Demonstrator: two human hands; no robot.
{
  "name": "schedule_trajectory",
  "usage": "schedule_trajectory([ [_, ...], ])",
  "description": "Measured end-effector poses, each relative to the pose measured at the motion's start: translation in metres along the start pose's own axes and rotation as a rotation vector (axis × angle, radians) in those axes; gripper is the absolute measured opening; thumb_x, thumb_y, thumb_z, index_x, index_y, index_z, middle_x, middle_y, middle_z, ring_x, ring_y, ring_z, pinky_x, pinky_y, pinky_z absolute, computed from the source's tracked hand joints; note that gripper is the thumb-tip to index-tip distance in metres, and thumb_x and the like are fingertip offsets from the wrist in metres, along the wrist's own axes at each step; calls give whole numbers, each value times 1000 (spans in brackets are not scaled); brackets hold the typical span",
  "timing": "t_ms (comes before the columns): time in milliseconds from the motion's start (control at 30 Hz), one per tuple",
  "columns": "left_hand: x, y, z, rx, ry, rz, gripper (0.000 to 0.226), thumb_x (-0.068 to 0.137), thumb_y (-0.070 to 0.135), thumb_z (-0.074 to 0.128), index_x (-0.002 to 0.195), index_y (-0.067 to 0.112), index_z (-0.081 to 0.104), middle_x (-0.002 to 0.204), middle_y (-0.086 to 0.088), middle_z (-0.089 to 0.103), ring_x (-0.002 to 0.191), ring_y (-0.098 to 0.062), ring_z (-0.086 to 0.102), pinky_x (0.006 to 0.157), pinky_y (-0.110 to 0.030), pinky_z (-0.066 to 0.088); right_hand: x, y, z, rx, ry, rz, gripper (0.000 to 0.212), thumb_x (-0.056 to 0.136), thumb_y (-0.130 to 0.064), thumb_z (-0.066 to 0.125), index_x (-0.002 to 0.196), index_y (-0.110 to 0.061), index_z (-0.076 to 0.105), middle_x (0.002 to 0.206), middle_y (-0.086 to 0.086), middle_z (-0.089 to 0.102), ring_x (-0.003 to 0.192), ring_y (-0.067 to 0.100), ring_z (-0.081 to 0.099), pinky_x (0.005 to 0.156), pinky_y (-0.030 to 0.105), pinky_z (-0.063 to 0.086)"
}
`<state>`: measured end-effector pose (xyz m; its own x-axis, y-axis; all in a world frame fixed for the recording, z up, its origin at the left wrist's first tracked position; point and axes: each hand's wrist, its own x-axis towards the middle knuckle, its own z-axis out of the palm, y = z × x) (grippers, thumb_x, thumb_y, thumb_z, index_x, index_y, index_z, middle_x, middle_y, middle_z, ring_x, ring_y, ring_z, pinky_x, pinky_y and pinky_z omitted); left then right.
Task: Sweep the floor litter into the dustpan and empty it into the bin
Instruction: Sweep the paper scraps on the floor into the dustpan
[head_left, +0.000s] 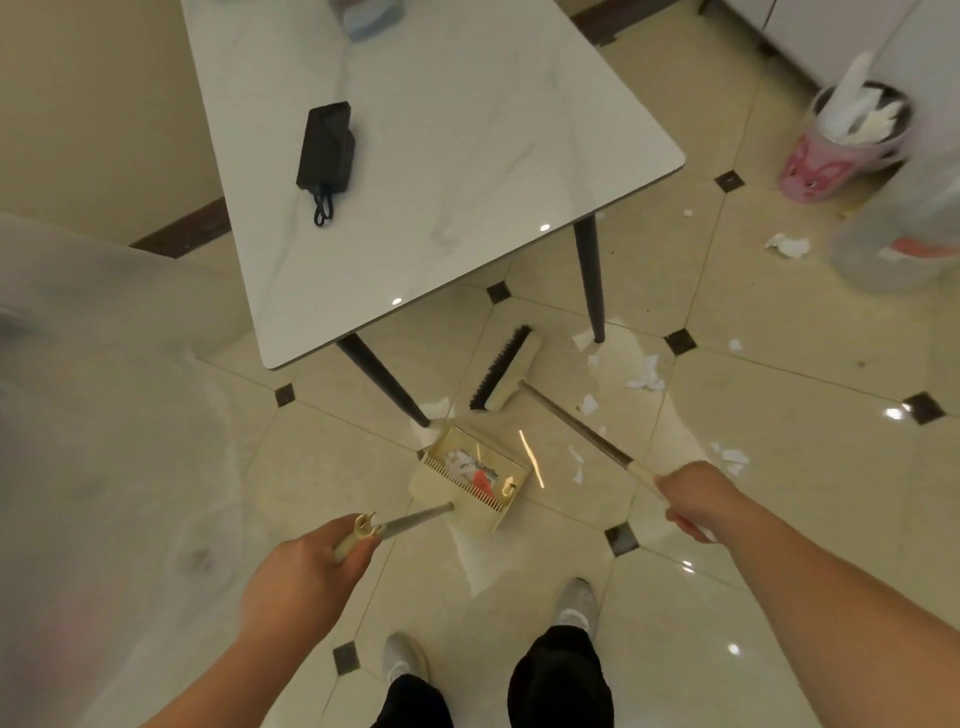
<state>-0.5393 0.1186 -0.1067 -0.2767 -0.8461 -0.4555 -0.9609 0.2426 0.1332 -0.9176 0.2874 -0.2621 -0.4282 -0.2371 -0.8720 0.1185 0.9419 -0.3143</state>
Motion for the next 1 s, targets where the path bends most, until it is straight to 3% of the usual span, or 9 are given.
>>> schedule_trajectory([
  [67, 1, 7, -3, -5, -1, 42, 28, 94, 63, 48, 98, 43, 68, 59, 4, 64, 55, -10, 60, 48, -29, 49, -22, 41, -35, -6, 29, 82, 19, 97, -19, 60, 81, -9, 59, 67, 11, 60, 54, 24, 56, 55, 30, 50],
  [200, 4, 19, -9, 2, -19, 120, 30, 95, 62, 48, 106, 42, 68, 62, 6, 64, 58, -8, 61, 48, -28, 46, -78, 118, -92, 25, 165, 208, 22, 97, -13, 61, 76, -5, 57, 60, 12, 56, 47, 22, 50, 38, 19, 42],
  [300, 8, 31, -13, 14, -25, 192, 30, 97, 58, 49, 108, 40, 69, 62, 6, 64, 59, -9, 60, 51, -30, 50, -115, 157, -113, 64, 201, 283, 28, 97, -17, 60, 82, 6, 62, 61, 25, 67, 48, 25, 51, 47, 25, 38],
  [367, 12, 40, -15, 23, -16, 237, 34, 96, 61, 47, 108, 39, 71, 63, 7, 64, 59, -10, 60, 52, -31, 51, -139, 167, -121, 127, 188, 305, 33, 97, -20, 59, 83, 9, 63, 57, 22, 67, 41, 22, 47, 46, 22, 33],
  [533, 23, 58, -23, 43, -8, 370, 62, 80, 79, 27, 100, 39, 70, 61, 6, 63, 57, -9, 59, 46, -28, 43, -174, 166, -107, 117, 196, 194, 28, 98, -16, 55, 93, 9, 66, 69, 23, 67, 38, 21, 43, 41, 22, 30],
  [700, 48, 45, -33, 93, -8, 441, 48, 88, 75, 36, 104, 44, 69, 57, 8, 61, 54, -8, 59, 48, -29, 49, -155, 126, -72, 25, 169, 146, 27, 96, -20, 53, 92, 2, 68, 75, 19, 71, 36, 21, 46, 42, 22, 35],
  [867, 81, 17, -50, 150, -70, 513, 57, 73, 89, 17, 78, 48, 56, 57, 8, 61, 54, -8, 58, 46, -27, 43, -138, 89, -39, -109, 187, 268, 19, 89, -15, 54, 80, -3, 67, 79, 21, 73, 41, 21, 50, 43, 19, 37],
  [1000, 115, -29, -57, 178, -52, 484, 53, 86, 81, 30, 107, 51, 67, 62, 11, 63, 59, -10, 60, 52, -29, 52, -151, 52, -38, -192, 205, 295, 25, 96, -18, 55, 85, 0, 67, 64, 11, 64, 41, 20, 53, 39, 17, 37],
])
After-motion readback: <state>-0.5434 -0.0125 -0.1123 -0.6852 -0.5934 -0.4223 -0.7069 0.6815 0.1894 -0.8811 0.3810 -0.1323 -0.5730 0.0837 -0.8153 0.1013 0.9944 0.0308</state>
